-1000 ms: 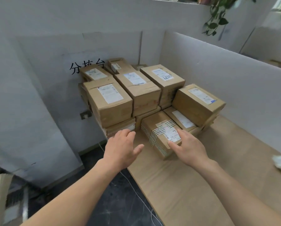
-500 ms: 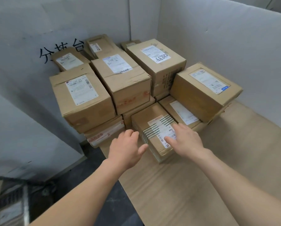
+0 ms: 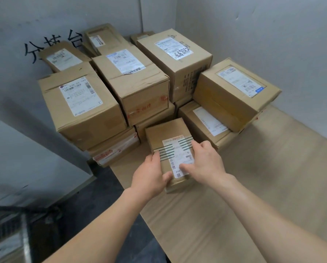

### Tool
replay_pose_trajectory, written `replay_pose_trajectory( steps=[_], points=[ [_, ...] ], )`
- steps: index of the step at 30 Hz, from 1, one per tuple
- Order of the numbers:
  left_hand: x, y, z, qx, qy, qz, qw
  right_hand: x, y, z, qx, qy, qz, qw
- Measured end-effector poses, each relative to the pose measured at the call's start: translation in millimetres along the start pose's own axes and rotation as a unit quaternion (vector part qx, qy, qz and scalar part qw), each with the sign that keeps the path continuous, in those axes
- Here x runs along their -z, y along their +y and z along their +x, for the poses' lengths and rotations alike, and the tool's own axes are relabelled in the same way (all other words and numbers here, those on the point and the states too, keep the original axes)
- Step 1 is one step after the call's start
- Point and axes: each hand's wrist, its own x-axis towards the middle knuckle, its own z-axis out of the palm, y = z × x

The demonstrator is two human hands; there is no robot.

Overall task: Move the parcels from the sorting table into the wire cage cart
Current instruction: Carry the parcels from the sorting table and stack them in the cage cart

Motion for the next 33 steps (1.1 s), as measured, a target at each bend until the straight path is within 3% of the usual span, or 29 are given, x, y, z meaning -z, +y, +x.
replay_pose_trajectory(
  steps=[6, 12, 19, 24, 28, 33],
  points=[
    [-7.2, -23.4, -36.2, -0.008, 0.003, -0.055, 0.998, -28.9, -15.3, -42.1, -0.093, -0.016, 0.068, 0.993],
    [-10.2, -59.3, -86.8, -0.009, 0.018, -0.081, 0.997, -61.7, -31.7, -90.4, -0.103, -0.016, 0.145, 0.984],
    [-8.9, -101.2, -149.2, 0.001, 0.033, -0.14, 0.99, -105.7, -60.9, -146.8, -0.115, -0.032, 0.395, 0.911],
    [0.1, -133.4, -189.3, 0.023, 0.067, -0.171, 0.983, -118.3, -93.6, -178.5, -0.108, -0.103, 0.529, 0.836],
    [14.0, -160.5, -216.7, 0.052, 0.109, -0.194, 0.974, -126.6, -118.1, -189.0, -0.074, -0.145, 0.538, 0.827],
    [32.7, -182.6, -239.7, 0.068, 0.162, -0.2, 0.964, -139.6, -147.3, -189.3, -0.038, -0.171, 0.509, 0.843]
  ],
)
